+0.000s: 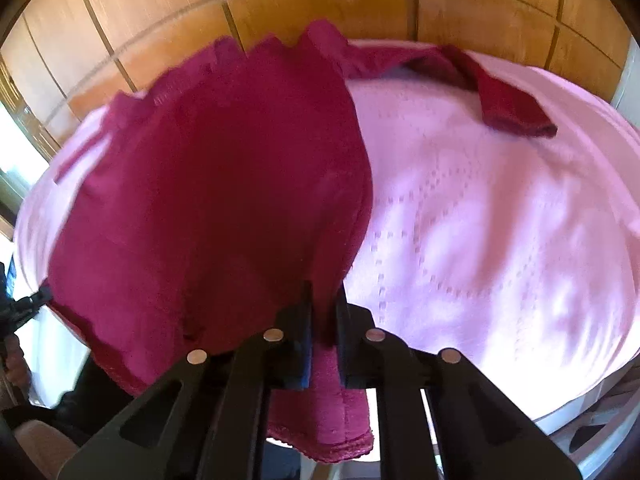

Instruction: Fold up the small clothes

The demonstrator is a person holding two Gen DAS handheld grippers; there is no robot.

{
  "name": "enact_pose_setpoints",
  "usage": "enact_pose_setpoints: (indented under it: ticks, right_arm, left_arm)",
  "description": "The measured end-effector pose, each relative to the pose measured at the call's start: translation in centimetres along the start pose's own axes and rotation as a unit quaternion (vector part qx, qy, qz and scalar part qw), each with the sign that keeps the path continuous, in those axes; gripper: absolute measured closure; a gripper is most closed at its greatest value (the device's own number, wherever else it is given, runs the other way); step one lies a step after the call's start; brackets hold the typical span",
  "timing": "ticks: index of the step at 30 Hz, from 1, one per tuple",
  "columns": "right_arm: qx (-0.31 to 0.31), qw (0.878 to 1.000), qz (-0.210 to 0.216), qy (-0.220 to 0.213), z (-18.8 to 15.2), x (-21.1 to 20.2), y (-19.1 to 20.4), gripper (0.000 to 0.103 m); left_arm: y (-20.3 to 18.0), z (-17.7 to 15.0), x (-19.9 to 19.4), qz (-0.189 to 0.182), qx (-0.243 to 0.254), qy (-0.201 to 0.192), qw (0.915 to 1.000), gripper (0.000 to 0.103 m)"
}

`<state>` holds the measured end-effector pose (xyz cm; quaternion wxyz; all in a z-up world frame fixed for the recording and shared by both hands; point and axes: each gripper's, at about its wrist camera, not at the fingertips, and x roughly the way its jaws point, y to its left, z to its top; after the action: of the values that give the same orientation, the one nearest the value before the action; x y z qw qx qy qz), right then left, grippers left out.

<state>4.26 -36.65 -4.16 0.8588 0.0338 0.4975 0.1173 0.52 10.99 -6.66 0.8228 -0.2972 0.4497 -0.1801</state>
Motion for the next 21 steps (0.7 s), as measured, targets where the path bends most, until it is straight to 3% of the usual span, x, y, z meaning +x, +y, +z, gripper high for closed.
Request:
enact_pose_setpoints:
  ticks: [5,10,14,16,17,18,19,20,21]
  right_arm:
    - [0.011,0.999,0.031,-0.038,-0.6,-4.1,-0.7,0.096]
    - [0.012,0.999,0.003,0.030,-3.9,-0.9,-1.0,0.097]
    - [0.011,0.999,-0.010,0.038,-4.5,0.2,-0.9,0.096]
    - [-0.003,0.999,-0.012,0.042,-4.1,-0.1,-0.4,0.091]
    - [-0.010,0.999,-0.014,0.043,-3.8,-0.3,-0.1,0.082]
    - [-0.017,0.999,-0.021,0.039,-3.6,-0.6,0.1,0.061]
    - [-0.023,0.999,-0.033,0.025,-3.1,-1.2,0.3,0.053]
    - [-0.024,0.999,-0.039,0.013,-2.8,-1.7,0.3,0.049]
    - [-0.028,0.999,-0.042,-0.003,-1.9,-2.1,0.7,0.048]
  left_arm:
    - [-2.0,-1.4,-4.2,-0.006,0.044,-0.012,0.9989,0.099]
    - [0.1,-3.8,-2.2,0.055,0.015,0.046,0.9973,0.099]
    - [1.5,-3.8,-0.5,0.088,-0.003,0.064,0.9941,0.099]
    - [1.4,-3.1,-0.4,0.083,0.000,0.061,0.9947,0.099]
    - [1.2,-2.6,-0.7,0.089,0.009,0.055,0.9944,0.099]
    - [1.2,-2.5,-1.4,0.093,0.014,0.047,0.9944,0.099]
    - [1.6,-1.6,-1.8,0.091,0.012,0.031,0.9953,0.099]
    - [2.1,-1.0,-2.3,0.089,0.005,0.019,0.9959,0.096]
    - [2.5,-0.3,-2.6,0.092,-0.006,0.004,0.9958,0.082]
